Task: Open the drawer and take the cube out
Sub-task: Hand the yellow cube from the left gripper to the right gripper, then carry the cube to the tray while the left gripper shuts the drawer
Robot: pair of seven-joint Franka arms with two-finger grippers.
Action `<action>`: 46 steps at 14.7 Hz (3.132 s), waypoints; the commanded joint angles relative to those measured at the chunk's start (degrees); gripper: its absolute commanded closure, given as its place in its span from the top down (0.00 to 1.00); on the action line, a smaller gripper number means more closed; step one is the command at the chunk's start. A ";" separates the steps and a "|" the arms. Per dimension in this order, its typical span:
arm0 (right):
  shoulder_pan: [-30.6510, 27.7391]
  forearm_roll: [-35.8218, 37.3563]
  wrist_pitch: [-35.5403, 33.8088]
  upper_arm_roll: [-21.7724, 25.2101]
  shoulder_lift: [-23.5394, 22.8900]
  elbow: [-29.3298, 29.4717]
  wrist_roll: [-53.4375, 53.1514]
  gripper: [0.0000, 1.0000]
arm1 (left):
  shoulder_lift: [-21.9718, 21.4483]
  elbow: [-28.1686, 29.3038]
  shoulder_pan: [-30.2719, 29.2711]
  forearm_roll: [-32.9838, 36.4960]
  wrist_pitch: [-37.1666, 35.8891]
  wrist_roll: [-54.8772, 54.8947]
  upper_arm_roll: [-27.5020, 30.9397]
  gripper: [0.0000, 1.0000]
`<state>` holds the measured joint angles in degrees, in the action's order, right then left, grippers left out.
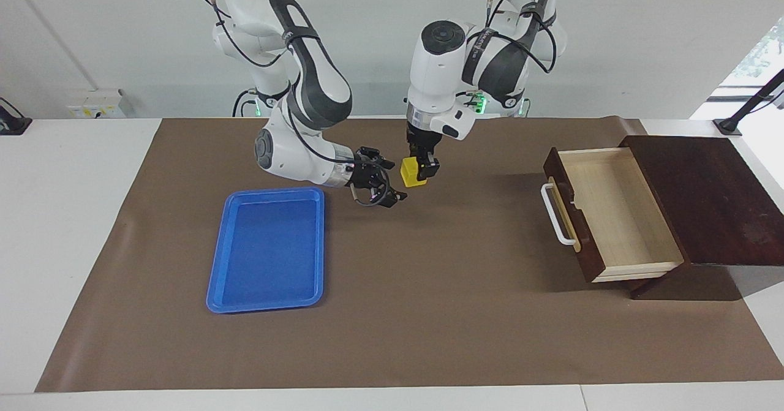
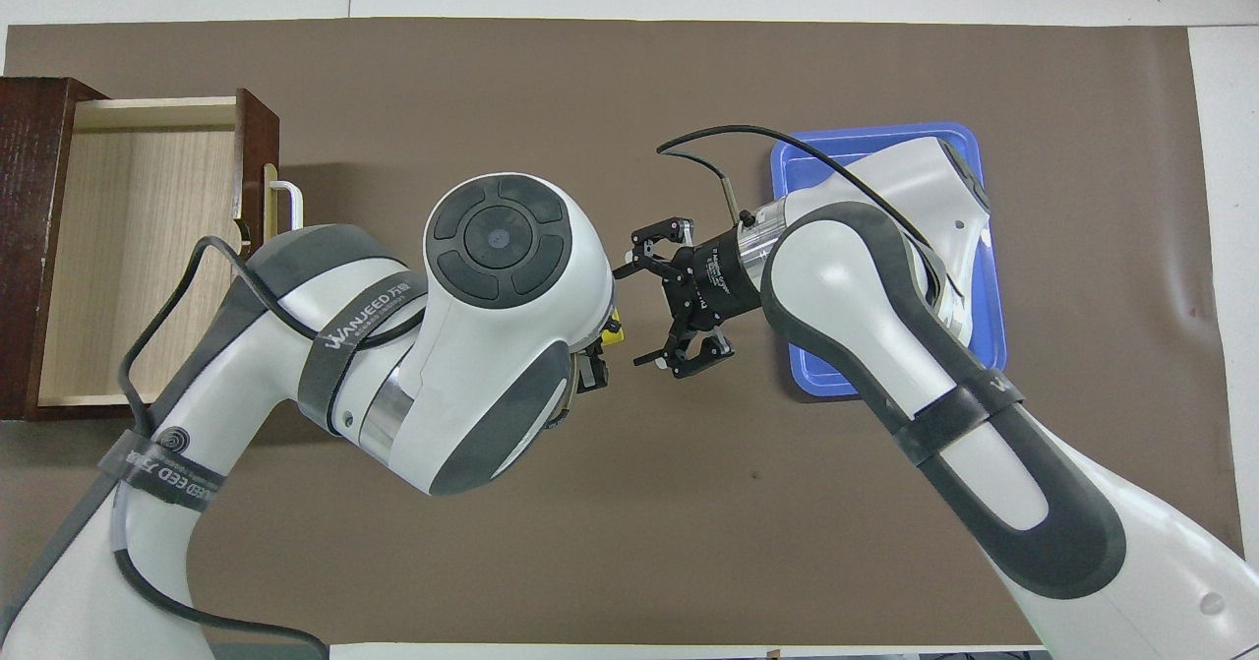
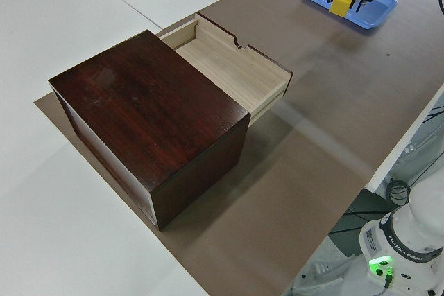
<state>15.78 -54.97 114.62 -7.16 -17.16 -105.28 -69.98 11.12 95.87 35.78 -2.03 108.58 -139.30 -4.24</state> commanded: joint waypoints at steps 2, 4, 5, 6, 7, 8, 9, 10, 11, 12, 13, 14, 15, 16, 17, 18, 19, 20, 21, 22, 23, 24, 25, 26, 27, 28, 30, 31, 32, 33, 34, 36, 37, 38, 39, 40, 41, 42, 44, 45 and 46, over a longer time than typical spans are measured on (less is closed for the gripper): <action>0.66 -1.11 -0.27 -0.05 -0.07 0.60 0.46 1.00 | -1.36 1.87 1.13 0.98 1.55 -1.15 1.07 0.00; 1.71 -1.11 -0.09 -0.05 -0.15 0.69 0.28 1.00 | -1.36 2.30 1.04 1.06 1.72 -1.15 1.07 0.00; 1.63 -1.11 -0.18 -0.05 -0.15 0.78 0.20 1.00 | -1.45 2.74 1.13 1.06 1.81 -1.06 1.07 0.00; 1.71 -1.19 -0.18 -0.05 -0.15 0.78 0.11 1.00 | -1.45 2.75 1.22 1.06 1.90 -1.06 1.07 0.00; 1.72 -1.19 -0.09 -0.05 -0.07 0.78 0.11 1.00 | -1.45 2.75 1.22 1.06 1.90 -1.06 1.07 0.00; 1.63 -1.11 -0.18 -0.05 -0.15 0.78 0.19 1.00 | -1.53 2.75 1.13 1.06 1.90 -1.06 1.07 0.00; 1.63 -1.11 -0.09 -0.05 -0.15 0.78 0.19 1.00 | -1.45 2.75 1.22 1.06 1.90 -0.98 1.07 0.00; 1.71 -1.11 -0.01 -0.05 -0.15 0.78 0.02 0.98 | -1.45 2.75 1.22 1.06 1.90 -0.98 1.07 0.00; 1.72 -1.19 0.69 -0.05 -0.15 0.69 -0.07 0.86 | -1.45 2.75 1.22 1.06 1.90 -0.89 1.07 0.00; 1.80 -1.28 1.04 -0.05 -0.15 0.69 -0.59 0.57 | -1.45 2.75 1.22 1.06 1.90 -0.80 1.07 0.00; 1.80 -1.20 1.05 -0.14 -0.15 0.69 -1.73 0.24 | -1.45 2.75 1.22 1.15 1.90 -0.80 1.07 0.00; 1.80 -1.28 0.96 -0.14 -0.07 0.86 -2.35 0.00 | -1.45 2.75 1.22 1.15 1.90 -0.71 1.07 0.00; 1.80 -1.37 0.96 -0.14 -0.07 1.04 -2.53 0.00 | -1.45 2.75 1.13 1.15 1.90 -0.71 1.07 0.00; 1.80 -1.37 0.96 -0.14 -0.07 1.30 -2.53 0.00 | -1.45 2.75 1.13 1.59 1.81 -0.71 1.07 0.00; 1.80 -1.37 0.96 -0.14 -0.15 1.74 -2.62 0.00 | -1.45 2.75 1.13 1.76 1.90 -0.62 1.07 0.00; 1.80 -1.28 1.05 -0.14 -0.15 1.92 -2.53 0.00 | -1.45 2.49 1.13 1.85 1.81 -0.62 1.07 0.00; 1.80 -1.37 1.14 -0.14 -0.15 2.18 -2.44 0.00 | -1.45 2.40 0.96 1.85 1.72 -0.54 1.07 0.00; 1.72 -1.37 1.05 -0.14 -0.15 2.27 -2.44 0.00 | -1.45 2.22 0.78 1.85 1.38 -0.54 1.07 0.23; 1.72 -1.37 1.14 -0.14 -0.24 2.53 -2.44 0.00 | -1.36 1.87 0.60 1.94 0.94 -0.27 1.07 0.96; 1.72 -1.37 1.05 -0.14 -0.24 2.62 -2.44 0.00 | -1.36 1.61 0.43 2.73 0.50 -0.27 1.16 1.00; 1.54 -1.37 0.87 -0.14 -0.33 2.80 -2.44 0.00 | -1.45 1.52 0.08 3.78 0.06 0.25 1.33 1.00; 1.54 -1.46 0.87 -0.14 -0.33 2.89 -2.44 0.00 | -1.62 1.52 -1.32 3.87 -0.21 1.30 1.42 1.00; 1.28 -1.55 0.87 -0.14 -0.42 2.89 -2.53 0.00 | -1.71 1.69 -3.59 3.88 -0.21 3.05 1.42 1.00; 0.49 -1.98 0.52 -0.05 -0.42 2.89 -2.53 0.00 | -1.80 2.30 -6.40 3.88 -0.21 6.55 1.42 1.00; -0.47 -2.07 0.17 0.21 -0.42 2.97 -2.70 0.00 | -1.97 3.53 -9.30 3.88 0.05 11.02 1.42 1.00; -2.31 -1.99 0.00 0.30 -0.50 2.97 -3.14 0.00 | -2.32 4.50 -12.29 3.88 0.58 16.20 1.42 1.00; -6.96 -0.67 -1.49 0.56 -0.59 2.97 -3.15 0.00 | -2.59 6.08 -17.82 4.05 1.37 27.10 1.42 1.00; -8.99 0.29 -1.76 0.57 -0.68 2.89 -2.97 0.00 | -2.59 6.26 -20.46 4.05 2.24 31.33 1.42 1.00; -11.70 1.87 -2.46 0.48 -1.03 2.36 -2.88 0.00 | -2.59 7.57 -23.71 4.23 4.77 35.54 1.51 1.00; -13.47 2.23 -3.42 0.57 -1.03 2.19 -2.97 0.00 | -2.59 9.58 -26.44 6.05 8.89 38.81 1.43 1.00; -15.23 2.49 -3.69 0.57 -1.38 1.92 -2.97 0.00 | -2.68 11.60 -27.69 8.16 12.41 41.62 1.51 1.00; -18.75 5.20 -3.70 0.65 -2.26 1.40 -2.88 0.00 | -2.77 11.98 -33.21 9.06 13.76 52.67 1.34 1.00; -20.50 7.14 -3.78 0.57 -2.35 0.52 -2.27 0.00 | -2.77 11.98 -34.71 9.06 13.85 56.12 1.42 1.00; -21.74 8.11 -4.05 0.57 -2.35 -0.88 -0.44 0.00 | -2.68 11.89 -36.64 9.06 14.03 57.98 1.34 1.00; -22.53 8.12 -4.31 0.57 -2.09 -2.63 1.84 0.00 | -2.68 11.71 -37.36 9.15 13.94 59.74 1.42 1.00; -23.50 8.12 -4.14 0.74 -1.65 -4.83 3.78 0.00 | -2.59 11.36 -38.50 9.15 13.77 61.93 1.42 1.00; -24.29 8.12 -3.79 0.74 -0.86 -7.11 5.36 0.00 | -2.33 10.84 -39.81 9.15 13.77 63.61 1.42 1.00; -24.56 8.12 -3.70 0.83 -0.25 -8.96 5.90 0.00 | -2.24 10.40 -40.78 9.15 13.94 64.06 1.42 1.00; -25.09 8.12 -2.48 1.01 0.46 -11.78 9.14 0.00 | -2.24 10.74 -43.94 9.15 14.73 67.82 1.34 1.00; -25.18 8.12 -0.81 0.92 1.07 -14.14 11.42 0.00 | -2.24 10.83 -45.44 9.15 14.82 69.76 1.34 1.00; -25.09 8.12 0.77 0.92 1.51 -15.99 13.27 0.00 | -2.24 10.75 -45.80 9.15 14.56 70.47 1.34 1.00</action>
<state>-8.66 -47.51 112.22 -5.53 -19.11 -115.55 -60.41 9.30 105.89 -8.12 5.88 122.30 -71.54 -2.60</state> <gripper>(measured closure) 0.449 0.000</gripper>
